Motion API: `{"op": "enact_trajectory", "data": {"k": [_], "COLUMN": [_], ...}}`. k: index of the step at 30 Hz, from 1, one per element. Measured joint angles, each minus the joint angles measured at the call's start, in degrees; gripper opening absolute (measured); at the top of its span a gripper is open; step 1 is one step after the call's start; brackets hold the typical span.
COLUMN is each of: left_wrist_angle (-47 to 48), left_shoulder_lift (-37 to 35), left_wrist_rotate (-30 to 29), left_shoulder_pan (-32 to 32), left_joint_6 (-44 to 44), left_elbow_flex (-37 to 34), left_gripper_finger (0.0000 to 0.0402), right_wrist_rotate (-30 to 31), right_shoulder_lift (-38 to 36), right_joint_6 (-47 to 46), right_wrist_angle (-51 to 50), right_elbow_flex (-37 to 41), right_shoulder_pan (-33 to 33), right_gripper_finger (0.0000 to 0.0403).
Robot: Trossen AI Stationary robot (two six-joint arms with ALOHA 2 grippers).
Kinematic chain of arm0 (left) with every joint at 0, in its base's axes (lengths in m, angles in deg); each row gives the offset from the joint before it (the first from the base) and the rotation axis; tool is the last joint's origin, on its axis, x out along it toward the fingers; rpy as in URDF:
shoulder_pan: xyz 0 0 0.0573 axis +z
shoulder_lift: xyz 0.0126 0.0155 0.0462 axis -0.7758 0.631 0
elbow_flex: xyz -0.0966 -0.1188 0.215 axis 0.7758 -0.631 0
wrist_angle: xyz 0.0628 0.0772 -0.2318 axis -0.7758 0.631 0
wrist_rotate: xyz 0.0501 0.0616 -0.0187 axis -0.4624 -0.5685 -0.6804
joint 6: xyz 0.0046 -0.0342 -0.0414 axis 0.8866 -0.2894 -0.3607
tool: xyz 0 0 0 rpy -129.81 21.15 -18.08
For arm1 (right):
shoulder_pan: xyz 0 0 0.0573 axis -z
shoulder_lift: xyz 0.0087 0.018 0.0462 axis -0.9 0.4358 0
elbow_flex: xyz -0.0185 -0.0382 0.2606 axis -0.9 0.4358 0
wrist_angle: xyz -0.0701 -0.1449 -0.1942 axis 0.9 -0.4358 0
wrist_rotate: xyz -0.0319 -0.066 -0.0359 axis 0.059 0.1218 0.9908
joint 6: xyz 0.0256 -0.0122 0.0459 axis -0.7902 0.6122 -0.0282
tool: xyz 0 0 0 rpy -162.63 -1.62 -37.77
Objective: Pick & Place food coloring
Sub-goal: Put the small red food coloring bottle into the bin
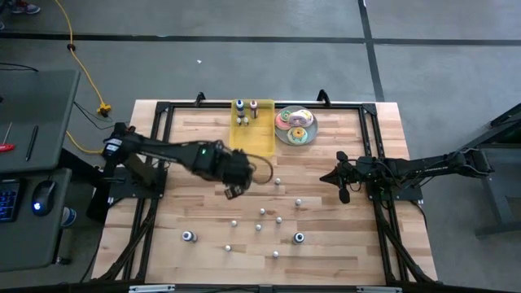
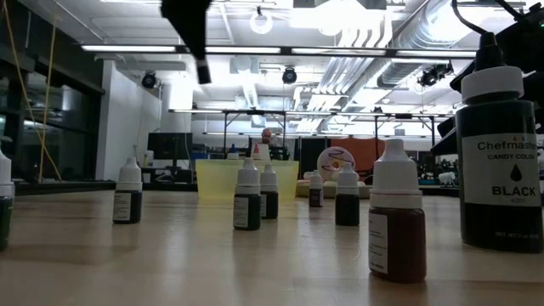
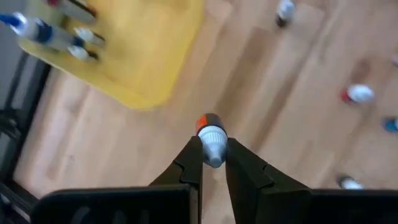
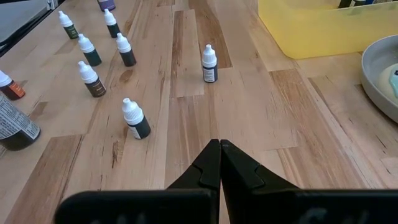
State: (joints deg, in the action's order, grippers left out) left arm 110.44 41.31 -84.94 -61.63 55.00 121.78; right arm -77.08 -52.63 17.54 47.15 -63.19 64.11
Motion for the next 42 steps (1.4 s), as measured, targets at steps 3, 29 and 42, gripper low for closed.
{"op": "enact_trajectory", "data": {"k": [3, 29, 42], "left_wrist_angle": [-2.6, -10.5, -21.7], "left_shoulder_lift": [0.0, 0.0, 0.1], "left_wrist_rotate": [0.0, 15.5, 20.6], "left_shoulder_pan": [3.8, 28.9, 35.8], "left_joint_6": [5.0, 40.9, 38.0], "left_elbow_flex": [0.0, 0.0, -9.1], "left_gripper_finger": [0.0035, 0.0036, 0.0037], "right_wrist_rotate": [0.0, 0.0, 0.0], "right_shoulder_lift": [0.0, 0.0, 0.0], "right_joint_6": [0.0, 0.0, 0.0], "right_wrist_angle": [0.0, 0.0, 0.0], "right_elbow_flex": [0.0, 0.0, 0.0], "right_shoulder_pan": [0.0, 0.0, 0.0], "right_gripper_finger": [0.0000, 0.0000, 0.0000]}}
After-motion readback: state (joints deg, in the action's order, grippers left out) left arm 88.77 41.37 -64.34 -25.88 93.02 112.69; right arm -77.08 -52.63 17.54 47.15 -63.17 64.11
